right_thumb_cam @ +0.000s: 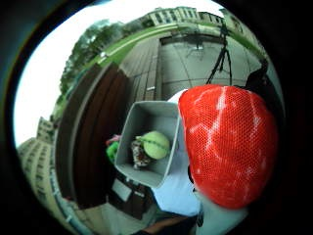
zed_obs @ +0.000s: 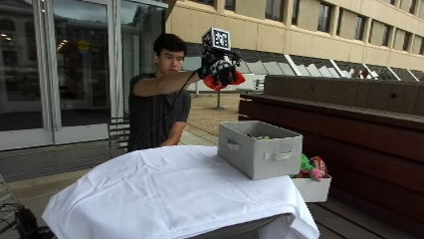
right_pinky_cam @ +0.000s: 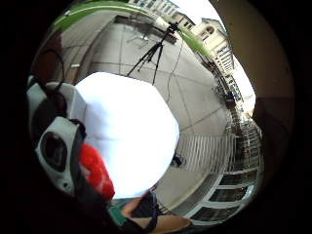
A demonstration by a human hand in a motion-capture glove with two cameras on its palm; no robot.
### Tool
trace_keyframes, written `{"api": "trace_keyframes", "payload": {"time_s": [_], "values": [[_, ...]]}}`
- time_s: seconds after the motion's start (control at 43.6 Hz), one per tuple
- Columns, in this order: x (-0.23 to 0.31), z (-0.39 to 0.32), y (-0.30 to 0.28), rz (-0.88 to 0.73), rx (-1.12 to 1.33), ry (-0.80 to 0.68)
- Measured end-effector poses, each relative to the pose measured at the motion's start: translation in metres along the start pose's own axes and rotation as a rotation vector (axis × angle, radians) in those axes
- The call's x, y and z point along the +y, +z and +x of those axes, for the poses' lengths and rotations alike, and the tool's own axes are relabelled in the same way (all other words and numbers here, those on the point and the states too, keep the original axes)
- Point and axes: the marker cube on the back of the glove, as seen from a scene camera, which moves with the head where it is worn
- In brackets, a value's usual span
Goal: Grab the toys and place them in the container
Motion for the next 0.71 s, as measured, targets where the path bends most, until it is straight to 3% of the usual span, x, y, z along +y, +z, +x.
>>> {"api": "trace_keyframes", "payload": {"time_s": [0.367,0.71], "values": [[0.031,-0.158,-0.001,0.007,-0.026,-0.201],[0.039,-0.2,0.055,-0.07,-0.094,-0.239]]}}
